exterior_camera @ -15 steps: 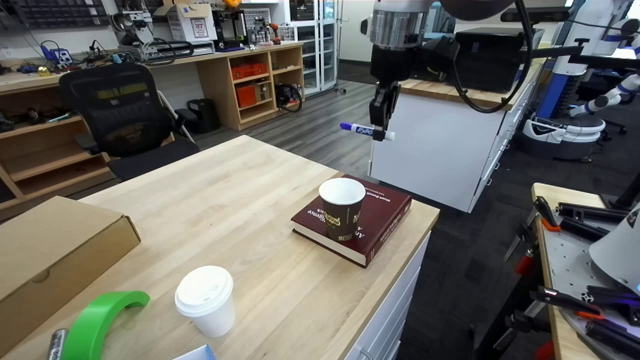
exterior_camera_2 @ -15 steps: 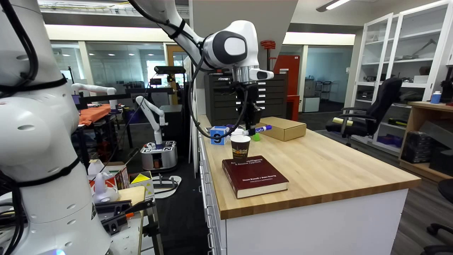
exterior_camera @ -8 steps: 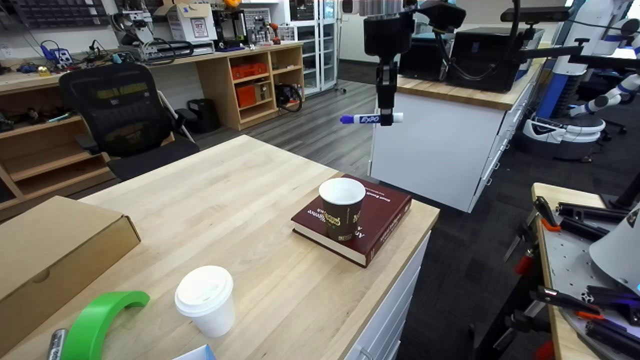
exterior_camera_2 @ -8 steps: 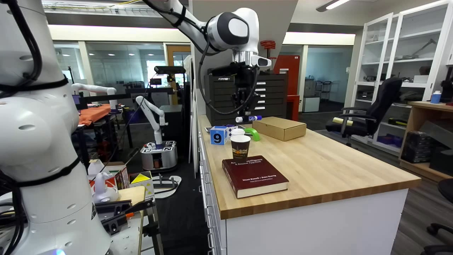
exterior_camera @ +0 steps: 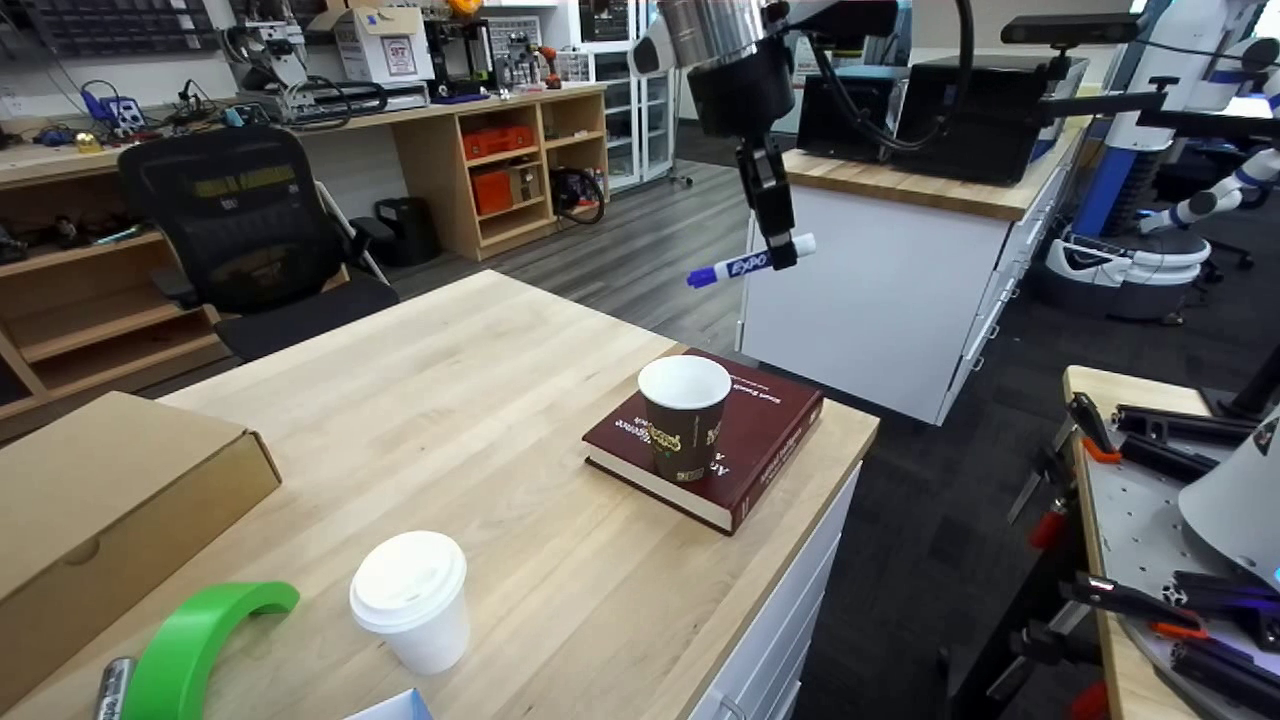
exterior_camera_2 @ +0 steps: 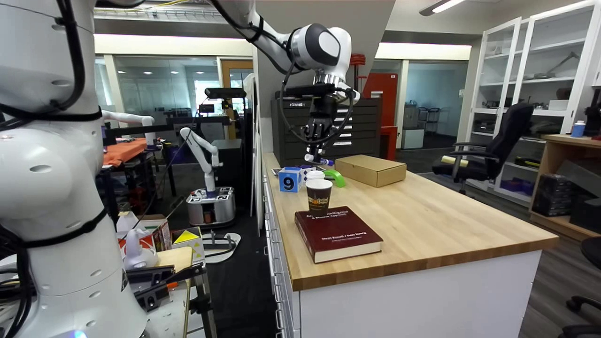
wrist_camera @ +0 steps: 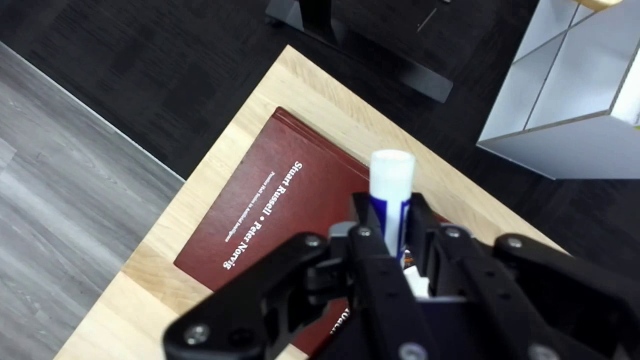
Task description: Put the marker in the cup
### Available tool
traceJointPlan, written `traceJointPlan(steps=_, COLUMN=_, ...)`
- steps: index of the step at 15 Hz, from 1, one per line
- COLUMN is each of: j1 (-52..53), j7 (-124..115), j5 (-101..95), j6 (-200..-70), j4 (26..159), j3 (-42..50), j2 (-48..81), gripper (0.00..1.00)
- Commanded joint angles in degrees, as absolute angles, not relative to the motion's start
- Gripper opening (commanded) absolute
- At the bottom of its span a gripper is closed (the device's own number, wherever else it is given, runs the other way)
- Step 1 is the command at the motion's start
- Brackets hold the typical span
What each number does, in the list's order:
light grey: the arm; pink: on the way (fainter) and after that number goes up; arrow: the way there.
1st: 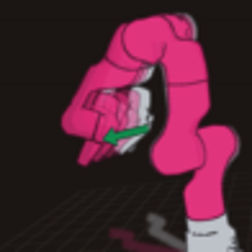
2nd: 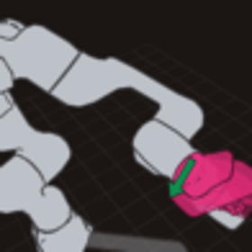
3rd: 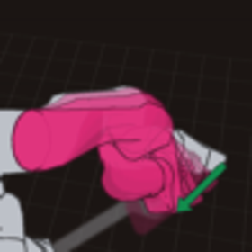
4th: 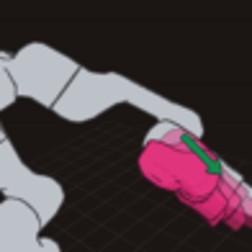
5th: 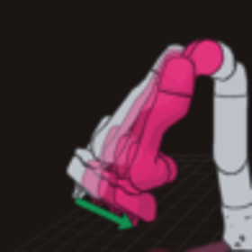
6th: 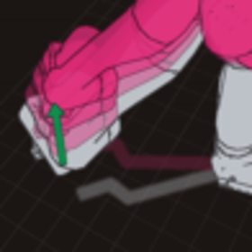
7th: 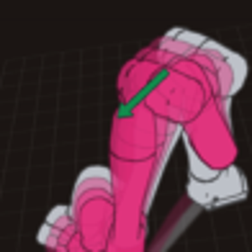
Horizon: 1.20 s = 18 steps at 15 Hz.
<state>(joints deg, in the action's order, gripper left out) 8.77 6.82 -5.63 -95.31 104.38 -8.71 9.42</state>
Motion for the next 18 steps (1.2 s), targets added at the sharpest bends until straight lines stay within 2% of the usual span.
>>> traceJointPlan(steps=1, j1=10.11, j7=8.95, j5=-7.77, j6=-86.94, j4=95.17, j3=-9.36, j2=16.34, gripper=0.05)
traceJointPlan(steps=18, j1=13.98, j7=17.38, j5=-11.24, j6=-66.75, j4=69.56, j3=-9.8, j2=38.2, gripper=0.05)
